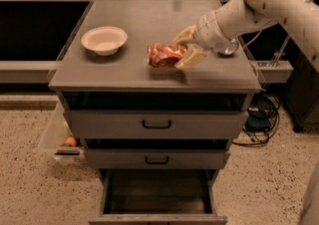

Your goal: Pick coke can from bottom drawer and place on counter

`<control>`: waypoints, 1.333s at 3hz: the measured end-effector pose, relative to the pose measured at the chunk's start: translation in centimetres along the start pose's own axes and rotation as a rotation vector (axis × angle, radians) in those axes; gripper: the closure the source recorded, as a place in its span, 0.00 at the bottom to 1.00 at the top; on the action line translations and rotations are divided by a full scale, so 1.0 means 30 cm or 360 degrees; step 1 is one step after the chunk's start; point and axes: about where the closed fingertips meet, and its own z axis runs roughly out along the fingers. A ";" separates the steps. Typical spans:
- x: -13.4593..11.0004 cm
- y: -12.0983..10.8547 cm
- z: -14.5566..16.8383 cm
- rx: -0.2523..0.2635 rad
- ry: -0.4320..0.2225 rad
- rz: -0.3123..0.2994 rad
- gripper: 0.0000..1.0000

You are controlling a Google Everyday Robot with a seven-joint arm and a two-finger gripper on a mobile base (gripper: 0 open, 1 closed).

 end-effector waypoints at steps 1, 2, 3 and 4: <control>0.011 0.002 0.019 -0.0008 -0.0006 0.0007 0.82; 0.010 0.002 0.019 -0.0008 -0.0006 0.0007 0.59; 0.010 0.002 0.019 -0.0008 -0.0006 0.0007 0.34; 0.010 0.002 0.019 -0.0008 -0.0006 0.0007 0.10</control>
Offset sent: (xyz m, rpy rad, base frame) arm 0.0029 0.0013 -0.0065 0.0033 0.0078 0.0013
